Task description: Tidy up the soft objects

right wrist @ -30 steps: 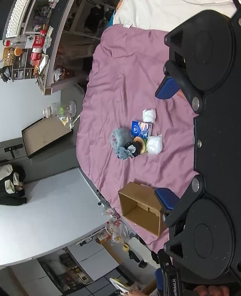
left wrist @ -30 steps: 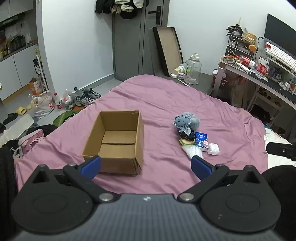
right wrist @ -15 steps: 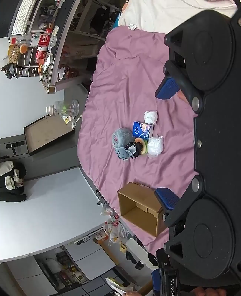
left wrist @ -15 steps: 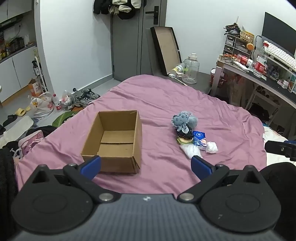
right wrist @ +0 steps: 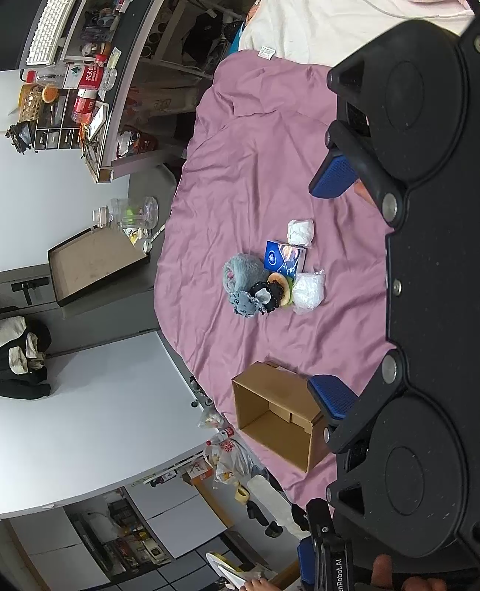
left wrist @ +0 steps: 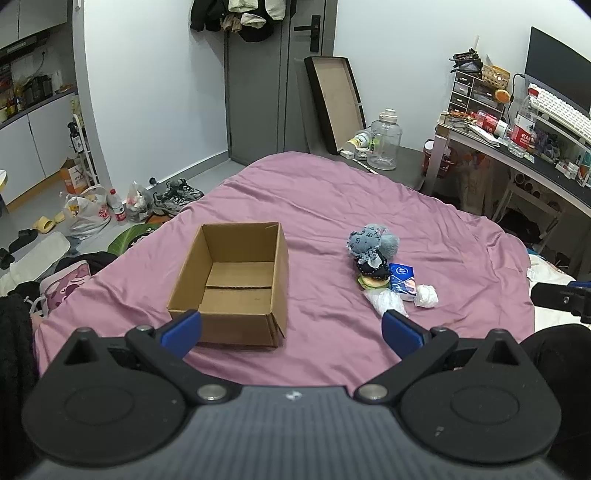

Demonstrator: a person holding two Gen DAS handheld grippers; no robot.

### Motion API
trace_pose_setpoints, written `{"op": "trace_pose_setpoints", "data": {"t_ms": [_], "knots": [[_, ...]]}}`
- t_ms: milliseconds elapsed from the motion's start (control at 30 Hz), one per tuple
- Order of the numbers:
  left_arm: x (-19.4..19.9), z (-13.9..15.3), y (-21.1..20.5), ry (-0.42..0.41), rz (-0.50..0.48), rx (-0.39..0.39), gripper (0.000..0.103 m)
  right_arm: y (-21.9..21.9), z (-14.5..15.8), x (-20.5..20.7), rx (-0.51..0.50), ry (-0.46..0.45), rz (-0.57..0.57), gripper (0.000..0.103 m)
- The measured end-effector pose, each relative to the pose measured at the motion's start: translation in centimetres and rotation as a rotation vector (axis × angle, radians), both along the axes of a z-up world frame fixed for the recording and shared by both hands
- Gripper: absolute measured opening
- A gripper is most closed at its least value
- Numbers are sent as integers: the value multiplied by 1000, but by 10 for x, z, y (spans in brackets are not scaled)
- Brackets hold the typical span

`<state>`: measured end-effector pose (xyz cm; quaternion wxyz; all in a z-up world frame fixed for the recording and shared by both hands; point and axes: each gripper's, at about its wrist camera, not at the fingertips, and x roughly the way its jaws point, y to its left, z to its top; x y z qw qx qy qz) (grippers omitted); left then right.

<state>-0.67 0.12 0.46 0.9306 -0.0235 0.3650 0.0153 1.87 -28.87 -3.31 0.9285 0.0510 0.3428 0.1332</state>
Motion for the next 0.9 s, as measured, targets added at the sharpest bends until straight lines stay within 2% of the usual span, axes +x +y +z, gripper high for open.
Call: {"op": "trace_pose_setpoints", "data": {"t_ms": [900], "knots": [[-2,1,-3,-7,-7,-2,103,0,3,-3,-19,-1,-3,103]]}}
